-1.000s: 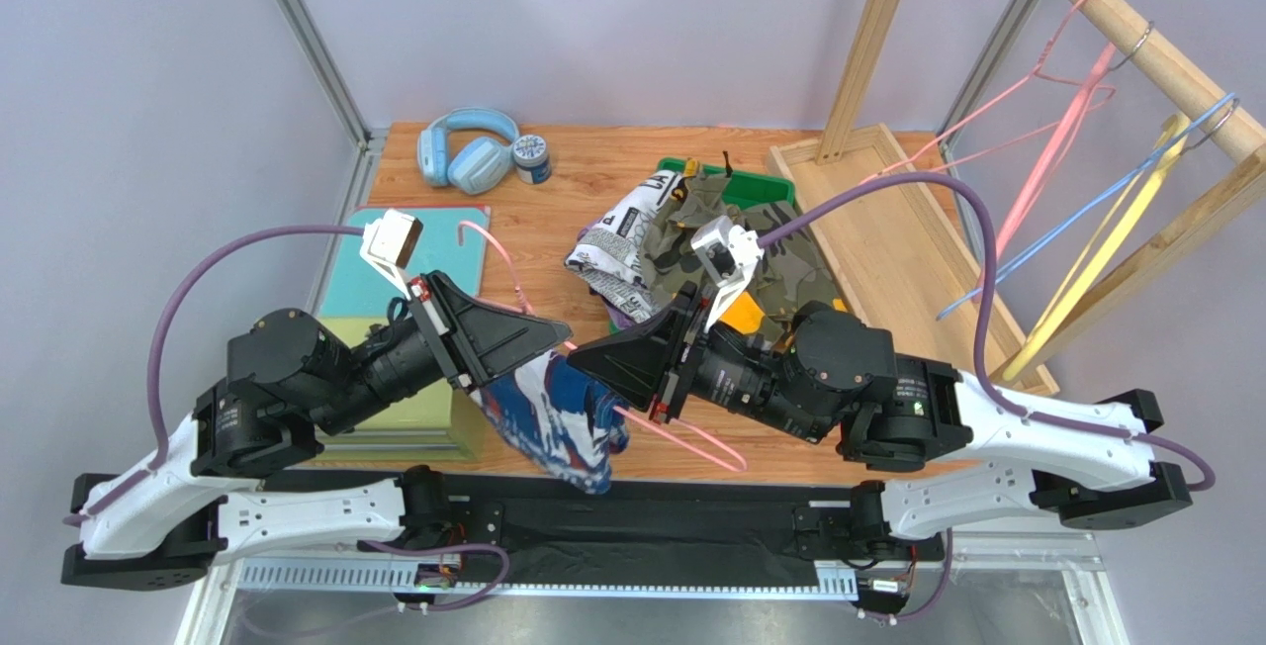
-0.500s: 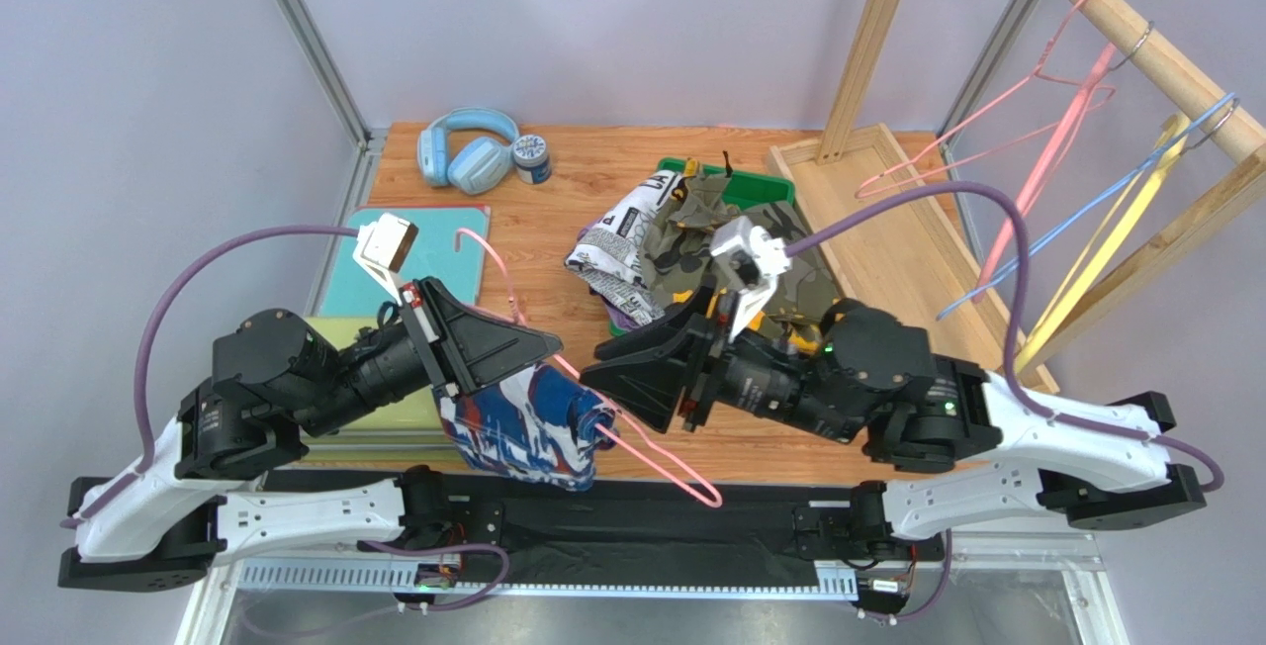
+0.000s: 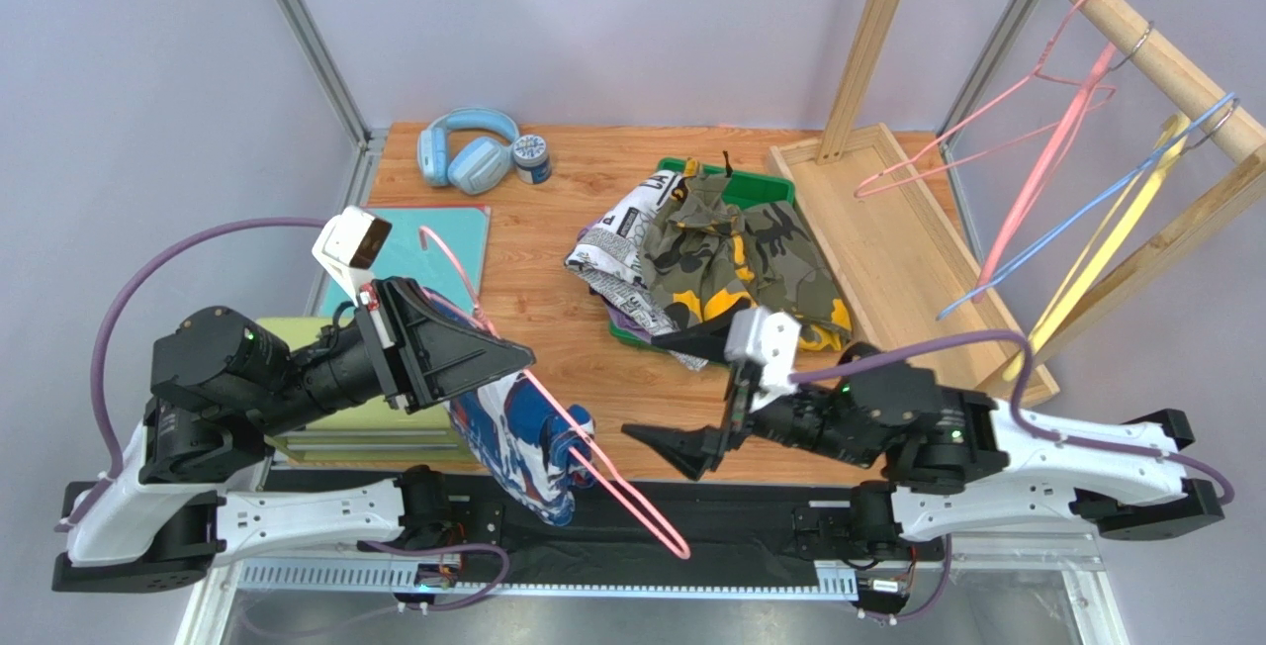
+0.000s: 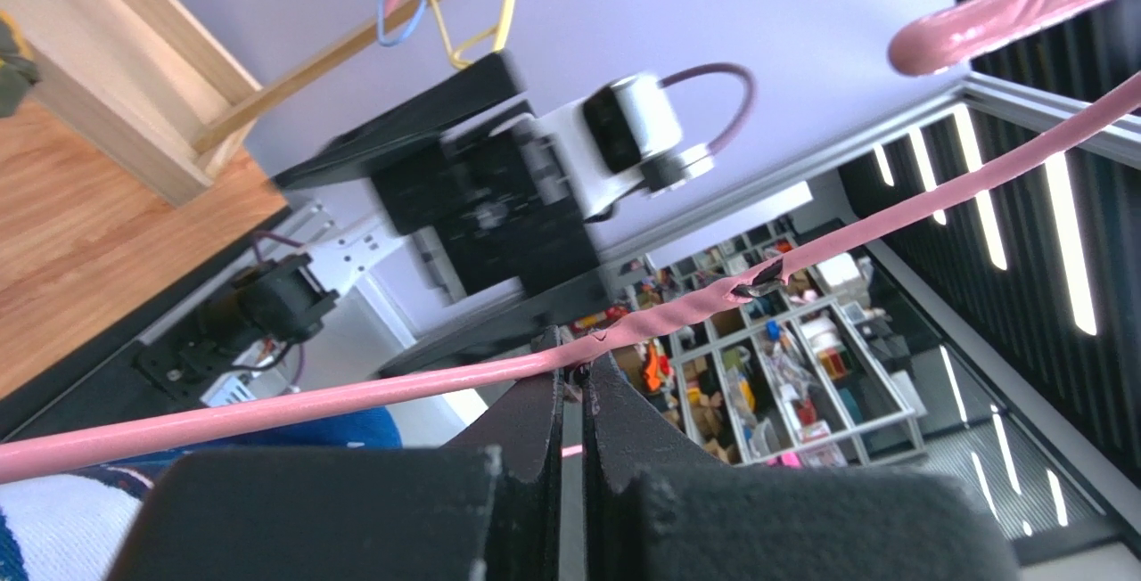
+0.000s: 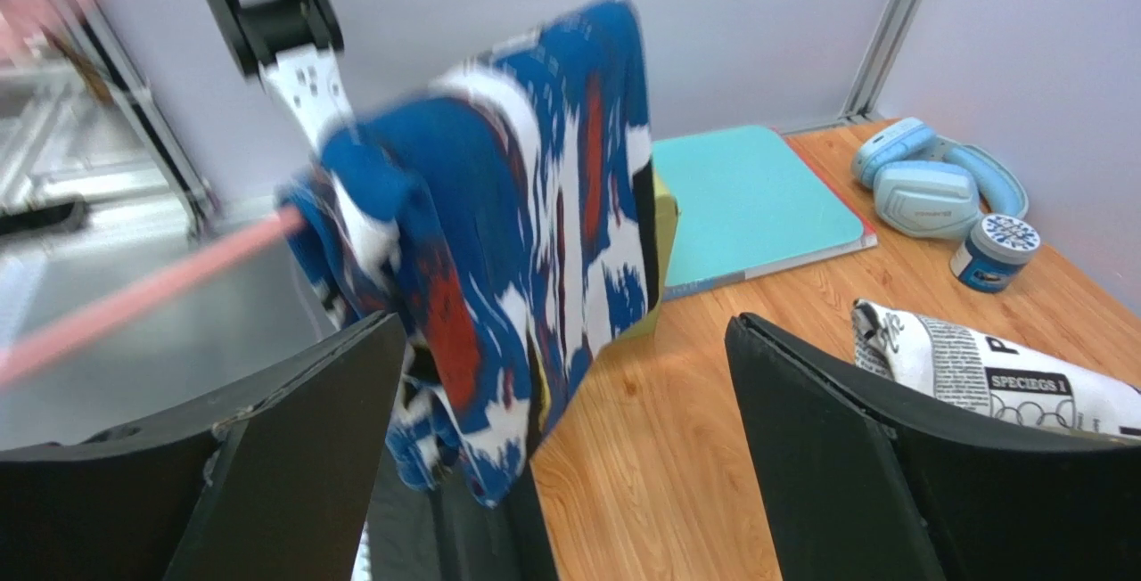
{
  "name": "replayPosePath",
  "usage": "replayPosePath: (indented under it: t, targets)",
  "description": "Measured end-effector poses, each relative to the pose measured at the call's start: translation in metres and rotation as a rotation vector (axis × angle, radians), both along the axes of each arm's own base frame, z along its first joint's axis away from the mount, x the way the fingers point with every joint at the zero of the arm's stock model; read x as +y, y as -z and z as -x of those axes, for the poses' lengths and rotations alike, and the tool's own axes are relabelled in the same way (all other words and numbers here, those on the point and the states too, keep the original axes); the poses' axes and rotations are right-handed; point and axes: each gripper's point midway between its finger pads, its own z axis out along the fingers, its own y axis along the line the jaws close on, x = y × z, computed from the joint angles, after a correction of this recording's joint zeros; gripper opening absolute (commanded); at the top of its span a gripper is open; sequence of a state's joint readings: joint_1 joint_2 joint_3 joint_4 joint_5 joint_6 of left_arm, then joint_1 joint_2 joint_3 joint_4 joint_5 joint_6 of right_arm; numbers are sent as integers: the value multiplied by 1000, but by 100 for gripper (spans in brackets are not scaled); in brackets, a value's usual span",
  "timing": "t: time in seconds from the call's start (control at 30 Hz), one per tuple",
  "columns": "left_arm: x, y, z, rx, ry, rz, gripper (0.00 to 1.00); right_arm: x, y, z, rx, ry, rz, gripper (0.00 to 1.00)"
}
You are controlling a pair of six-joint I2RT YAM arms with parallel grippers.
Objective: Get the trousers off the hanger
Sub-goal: Pass the hanger from the right arm to the left, then remove the trousers from the hanger
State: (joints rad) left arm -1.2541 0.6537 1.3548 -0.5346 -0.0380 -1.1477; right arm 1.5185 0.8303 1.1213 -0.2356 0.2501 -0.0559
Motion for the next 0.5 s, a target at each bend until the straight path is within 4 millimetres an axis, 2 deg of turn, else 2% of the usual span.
replayPosePath:
  t: [0.13,0.2,0.27,0.5]
  targets:
    - [4,-9,9,-7,39,30,0,14,51,9,-53,-64,97,100]
    - [4,-11,12,-6,59,38,0,19,61,17,-67,-117,104,100]
    - [3,-11,15,-2,76,40,0,23,58,27,-76,-174,76,100]
    - [-1,-18,26,-8,144,63,0,36,28,48,-94,-281,-81,100]
